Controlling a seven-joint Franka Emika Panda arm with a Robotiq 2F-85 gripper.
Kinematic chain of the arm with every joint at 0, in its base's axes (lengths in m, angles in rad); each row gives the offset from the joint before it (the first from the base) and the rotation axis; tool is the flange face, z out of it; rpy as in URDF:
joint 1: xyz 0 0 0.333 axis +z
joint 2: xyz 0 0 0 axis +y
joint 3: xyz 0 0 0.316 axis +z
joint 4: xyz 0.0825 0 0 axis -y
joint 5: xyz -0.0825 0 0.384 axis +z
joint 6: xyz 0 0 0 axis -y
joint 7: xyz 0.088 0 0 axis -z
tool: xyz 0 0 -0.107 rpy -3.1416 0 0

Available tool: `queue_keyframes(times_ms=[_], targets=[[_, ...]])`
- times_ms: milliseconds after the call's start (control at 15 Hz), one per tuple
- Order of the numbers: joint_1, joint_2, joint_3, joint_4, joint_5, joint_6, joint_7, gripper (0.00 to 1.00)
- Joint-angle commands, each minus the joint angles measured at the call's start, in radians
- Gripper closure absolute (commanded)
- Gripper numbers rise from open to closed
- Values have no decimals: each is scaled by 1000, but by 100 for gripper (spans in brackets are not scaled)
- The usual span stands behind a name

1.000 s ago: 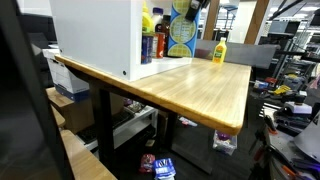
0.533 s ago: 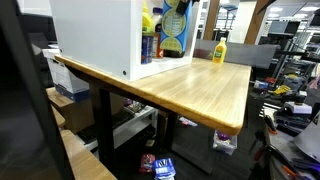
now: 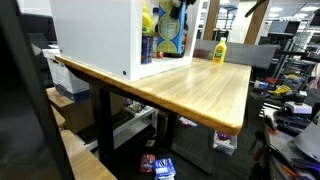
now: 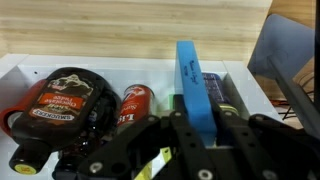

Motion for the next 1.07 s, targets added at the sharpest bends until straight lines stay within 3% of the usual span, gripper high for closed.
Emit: queue_keyframes(times_ms=[0,1000], targets=[[7,62,-10,56,-4,-15,27,94],[17,133,-87,78,61,16,19,94]])
